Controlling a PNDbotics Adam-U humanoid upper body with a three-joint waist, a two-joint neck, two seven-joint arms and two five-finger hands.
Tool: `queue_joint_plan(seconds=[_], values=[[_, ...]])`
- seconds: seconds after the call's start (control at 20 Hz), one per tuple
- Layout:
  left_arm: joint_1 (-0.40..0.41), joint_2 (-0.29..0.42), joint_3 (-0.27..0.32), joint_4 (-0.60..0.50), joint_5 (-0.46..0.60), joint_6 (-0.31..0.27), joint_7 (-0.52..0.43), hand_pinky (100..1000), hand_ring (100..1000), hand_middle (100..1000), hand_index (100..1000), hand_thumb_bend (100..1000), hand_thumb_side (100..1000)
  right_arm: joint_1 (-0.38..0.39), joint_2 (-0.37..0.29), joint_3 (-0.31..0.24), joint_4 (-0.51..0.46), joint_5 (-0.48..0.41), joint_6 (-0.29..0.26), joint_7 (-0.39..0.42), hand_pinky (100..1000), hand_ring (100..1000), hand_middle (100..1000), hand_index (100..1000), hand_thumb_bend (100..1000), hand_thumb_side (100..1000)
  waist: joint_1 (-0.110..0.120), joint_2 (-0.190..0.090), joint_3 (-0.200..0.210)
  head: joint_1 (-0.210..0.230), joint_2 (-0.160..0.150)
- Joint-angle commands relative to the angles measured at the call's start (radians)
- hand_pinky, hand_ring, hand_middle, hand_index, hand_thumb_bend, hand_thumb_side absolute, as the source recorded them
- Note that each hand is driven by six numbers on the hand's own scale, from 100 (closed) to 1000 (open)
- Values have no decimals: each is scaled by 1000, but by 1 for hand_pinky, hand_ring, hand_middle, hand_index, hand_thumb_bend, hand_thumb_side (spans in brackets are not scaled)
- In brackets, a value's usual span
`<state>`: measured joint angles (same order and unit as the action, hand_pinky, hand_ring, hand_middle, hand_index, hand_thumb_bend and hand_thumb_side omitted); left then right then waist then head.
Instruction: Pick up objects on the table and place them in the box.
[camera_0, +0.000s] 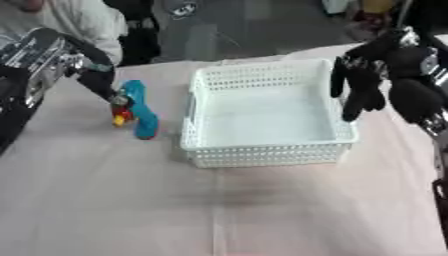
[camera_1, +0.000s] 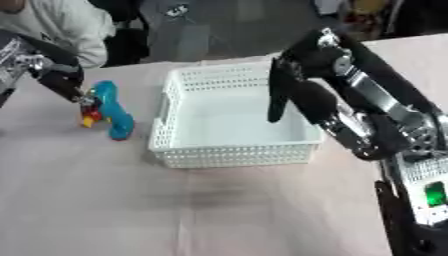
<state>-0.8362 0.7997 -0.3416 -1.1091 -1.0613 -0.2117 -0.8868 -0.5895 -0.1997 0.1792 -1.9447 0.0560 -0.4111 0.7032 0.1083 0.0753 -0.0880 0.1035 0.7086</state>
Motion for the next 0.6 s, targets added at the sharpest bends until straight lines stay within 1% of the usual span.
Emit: queue_joint_plan(seconds=[0.05, 0.2, 0.35, 0.6], values=[[-26, 16, 16, 11, -11, -19, -20, 390, 600, 675, 711, 733, 1000, -21, 5, -1, -16, 1, -67, 71, 410, 203, 195, 478, 100, 1000, -1, -15, 0, -11, -14], [-31, 7, 19, 31, -19, -18, -20, 391, 599, 677, 713, 726, 1000, -22, 6, -1, -16, 1, -66, 71, 410, 203, 195, 478, 100, 1000, -1, -15, -1, -11, -13], [-37, -5, 25, 52, -29, -14, -20, 390, 599, 700, 740, 711, 1000, -22, 7, -1, -17, 0, -65, 72, 409, 202, 194, 479, 100, 1000, -1, -15, -2, -10, -11], [-44, -23, 36, 87, -40, -7, -20, 386, 594, 695, 738, 710, 1000, -23, 9, 0, -17, -1, -65, 75, 410, 202, 194, 479, 100, 1000, -2, -14, -4, -8, -10]])
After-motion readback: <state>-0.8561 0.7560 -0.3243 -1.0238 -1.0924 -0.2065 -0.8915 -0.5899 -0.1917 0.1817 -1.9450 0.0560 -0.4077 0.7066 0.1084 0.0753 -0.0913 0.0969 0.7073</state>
